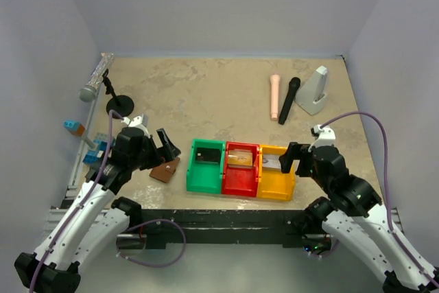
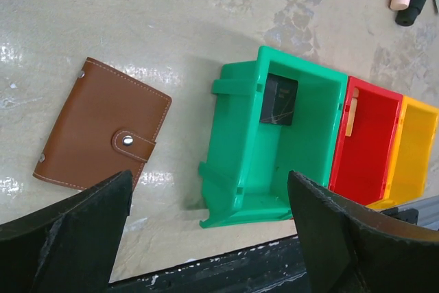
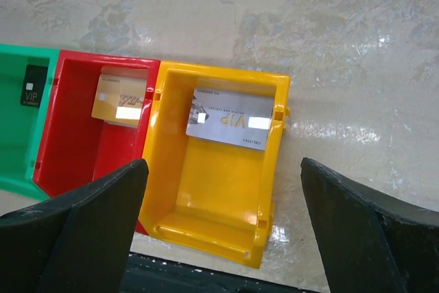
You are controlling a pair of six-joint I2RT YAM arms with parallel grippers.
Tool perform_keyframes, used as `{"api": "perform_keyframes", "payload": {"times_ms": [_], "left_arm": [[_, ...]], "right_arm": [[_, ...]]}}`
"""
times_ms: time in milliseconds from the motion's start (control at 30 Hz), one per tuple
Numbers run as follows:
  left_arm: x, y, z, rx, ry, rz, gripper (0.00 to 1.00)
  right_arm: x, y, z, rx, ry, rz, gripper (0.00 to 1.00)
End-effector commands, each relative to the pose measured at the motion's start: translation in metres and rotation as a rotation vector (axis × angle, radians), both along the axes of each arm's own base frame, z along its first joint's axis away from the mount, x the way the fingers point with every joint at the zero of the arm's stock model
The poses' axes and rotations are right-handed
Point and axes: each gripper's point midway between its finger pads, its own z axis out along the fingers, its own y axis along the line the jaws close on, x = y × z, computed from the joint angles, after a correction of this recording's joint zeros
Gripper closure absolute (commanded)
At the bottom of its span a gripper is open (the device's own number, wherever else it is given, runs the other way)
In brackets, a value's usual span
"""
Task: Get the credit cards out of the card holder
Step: Move the storage box to the center of the board.
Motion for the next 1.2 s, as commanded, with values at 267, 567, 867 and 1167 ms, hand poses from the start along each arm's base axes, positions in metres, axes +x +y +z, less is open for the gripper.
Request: {"api": "perform_keyframes", "payload": {"times_ms": [267, 567, 867, 1167], "left_arm": [[-0.003, 0.01, -0.008, 0.044, -0.015, 0.014, 0.02], [0.001, 0.02, -0.013, 0.105, 0.005, 0.055, 0.13], [0.004, 0.027, -0.027, 0.163, 0.085, 0.099, 0.15], [-0.005, 0.016, -0.051, 0.057, 0.109, 0.124, 0.15]], "right_arm": [[0.0, 0.011, 0.004, 0.004, 0.003, 0.069, 0.05], [-0.003, 0.031, 0.002, -0.034, 0.046, 0.186, 0.15], [0.005, 0.033, -0.008, -0.103, 0.11, 0.146, 0.13], [0.016, 0.07, -0.008, -0.121, 0.183, 0.21, 0.14]]}}
